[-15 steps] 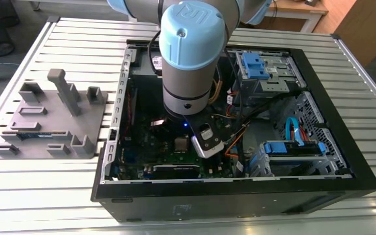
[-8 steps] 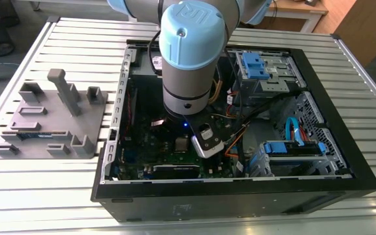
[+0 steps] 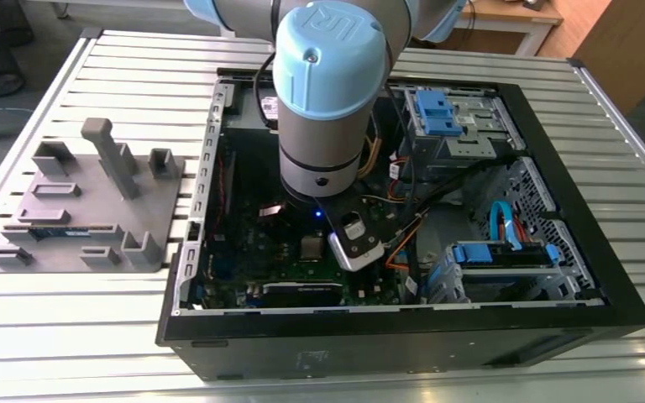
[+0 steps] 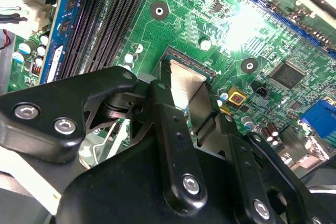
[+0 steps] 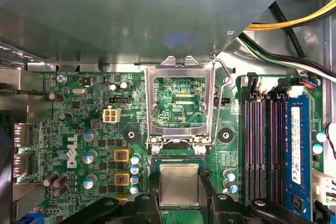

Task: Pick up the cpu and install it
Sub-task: 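Place the cpu into insertion slot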

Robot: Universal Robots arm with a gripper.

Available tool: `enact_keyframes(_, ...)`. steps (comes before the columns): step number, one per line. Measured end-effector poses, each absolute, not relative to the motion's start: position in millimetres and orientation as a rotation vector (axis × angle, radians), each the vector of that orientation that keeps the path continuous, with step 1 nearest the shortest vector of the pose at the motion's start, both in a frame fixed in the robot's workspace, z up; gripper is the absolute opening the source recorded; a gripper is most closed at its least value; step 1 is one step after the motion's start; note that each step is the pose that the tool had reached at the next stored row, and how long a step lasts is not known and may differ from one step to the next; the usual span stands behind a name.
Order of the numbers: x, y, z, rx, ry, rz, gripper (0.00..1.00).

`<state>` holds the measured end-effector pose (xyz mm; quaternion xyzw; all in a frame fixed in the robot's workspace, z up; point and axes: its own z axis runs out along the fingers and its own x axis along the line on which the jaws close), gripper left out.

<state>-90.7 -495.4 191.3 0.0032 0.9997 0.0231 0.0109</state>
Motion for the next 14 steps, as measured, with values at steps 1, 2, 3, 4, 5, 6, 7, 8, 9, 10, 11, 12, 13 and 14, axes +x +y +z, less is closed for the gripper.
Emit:
enact_keyframes(1,-90.7,-495.4,191.2,0.01,3.119,0.072,0.39)
enact_keyframes(2,-90.7,-495.3,191.2,0.01,3.119,0.072,0.39)
enact_keyframes(3,-90.7,-495.4,191.2,0.01,3.119,0.072,0.39)
enact_keyframes(4,-90.7,-495.3,191.7,0.01,3.119,0.073,0.39)
enact_keyframes(5,-90.6,-495.2,193.1,0.01,3.118,0.074,0.39)
enact_keyframes(6,-90.7,-495.2,195.4,0.01,3.119,0.073,0.39)
enact_keyframes(7,-90.7,-495.3,197.7,0.01,3.119,0.071,0.39)
enact_keyframes(8,-90.7,-495.3,199.1,0.01,3.119,0.071,0.39)
enact_keyframes(9,-90.6,-495.3,199.6,0.01,3.119,0.069,0.39)
enact_keyframes(10,-90.6,-495.3,199.6,0.01,3.119,0.065,0.39)
enact_keyframes(11,-90.7,-495.3,199.6,0.01,3.119,0.06,0.39)
enact_keyframes(12,-90.7,-495.3,199.7,0.01,3.119,0.053,0.39)
enact_keyframes(13,-90.7,-495.3,199.8,0.01,3.119,0.044,0.39)
enact_keyframes(14,-90.7,-495.3,199.7,0.01,3.119,0.041,0.39)
